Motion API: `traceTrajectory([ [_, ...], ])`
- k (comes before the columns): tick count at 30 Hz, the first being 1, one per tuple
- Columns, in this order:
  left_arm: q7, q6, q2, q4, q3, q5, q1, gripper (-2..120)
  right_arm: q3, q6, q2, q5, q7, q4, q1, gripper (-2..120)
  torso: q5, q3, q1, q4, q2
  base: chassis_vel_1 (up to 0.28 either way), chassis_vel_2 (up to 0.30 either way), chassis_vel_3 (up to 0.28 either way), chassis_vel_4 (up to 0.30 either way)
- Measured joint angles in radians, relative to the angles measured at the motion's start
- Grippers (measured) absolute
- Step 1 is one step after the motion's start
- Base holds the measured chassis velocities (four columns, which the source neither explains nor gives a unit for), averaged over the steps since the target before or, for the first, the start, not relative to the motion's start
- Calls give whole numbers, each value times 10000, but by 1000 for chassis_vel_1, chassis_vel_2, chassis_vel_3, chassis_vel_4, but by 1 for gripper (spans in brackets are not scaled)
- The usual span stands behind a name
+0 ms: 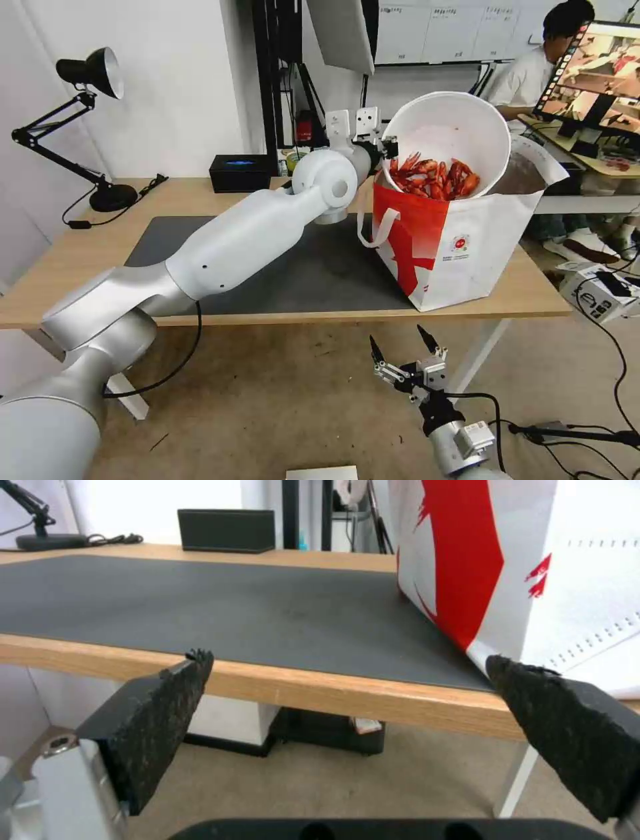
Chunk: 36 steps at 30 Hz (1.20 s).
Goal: Pick up the trash from the table and place it into the takeout bag.
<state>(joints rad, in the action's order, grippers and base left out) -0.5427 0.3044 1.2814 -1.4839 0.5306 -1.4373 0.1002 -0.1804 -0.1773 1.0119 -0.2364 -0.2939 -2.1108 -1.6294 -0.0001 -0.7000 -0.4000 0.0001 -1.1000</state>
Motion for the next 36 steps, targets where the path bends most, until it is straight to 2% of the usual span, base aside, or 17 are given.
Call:
traceTrajectory([
  [11, 260, 762, -157, -137, -136, -778, 84, 0, 0, 0, 0, 0, 0, 0, 0, 100, 1, 0, 0, -1, 0, 0, 0, 0, 0],
  [21, 567, 1006, -226, -117, -59, -656, 87, 1, 1, 0, 0, 0, 0, 0, 0, 100, 1, 0, 0, -1, 0, 0, 0, 0, 0],
  [23, 646, 1038, -250, -130, -5, -545, 95, 9, 0, 0, 0, 0, 0, 0, 0, 100, 1, 0, 0, -1, 0, 0, 0, 0, 0],
  [25, 657, 1056, -265, -146, 9, -526, 96, 13, 0, 0, 0, 0, 0, 0, 0, 100, 1, 0, 0, -1, 0, 0, 0, 0, 0],
  [26, 669, 1081, -285, -179, 32, -506, 99, 19, 0, 0, 0, 0, 0, 0, 0, 100, 1, 0, 0, 0, 0, 0, 0, 0, 0],
  [28, 689, 1099, -302, -208, 45, -504, 101, 22, 0, 0, 0, 0, 0, 1, 0, 100, 1, 0, 0, -1, 0, 0, 0, 0, 0],
  [29, 716, 1126, -320, -236, 55, -504, 102, 29, 0, 0, 1, 0, 0, 0, 0, 100, 1, 0, 0, -1, 0, 0, 0, 0, 0],
  [30, 716, 1126, -320, -236, 55, -504, 102, 29, 0, 0, 1, 0, 0, 0, 0, 100, 1, 0, 0, -1, 0, 0, 0, 0, 0],
  [31, 742, 1229, -360, -291, 59, -522, 119, 39, 0, 0, 0, 0, 0, 0, 0, 100, 1, 0, 0, -1, 0, 0, 0, 0, 0],
  [32, 742, 1229, -360, -291, 59, -522, 119, 39, 0, 0, 0, 0, 0, 0, 0, 100, 1, 0, 0, -1, 0, 0, 0, 0, 0],
  [34, 743, 1306, -386, -331, 66, -560, 134, 49, 0, 0, 1, 0, 0, 0, 0, 100, 0, 0, 0, 0, 0, 0, 0, 0, 0],
  [35, 743, 1306, -386, -331, 66, -560, 134, 49, 0, 0, 1, 0, 0, 0, 0, 100, 0, 0, 0, 0, 0, 0, 0, 0, 0],
  [36, 743, 1362, -392, -344, 66, -580, 152, 54, 0, 0, 0, 0, 0, 0, 0, 100, 0, 0, 0, 0, 0, 0, 0, 0, 0],
])
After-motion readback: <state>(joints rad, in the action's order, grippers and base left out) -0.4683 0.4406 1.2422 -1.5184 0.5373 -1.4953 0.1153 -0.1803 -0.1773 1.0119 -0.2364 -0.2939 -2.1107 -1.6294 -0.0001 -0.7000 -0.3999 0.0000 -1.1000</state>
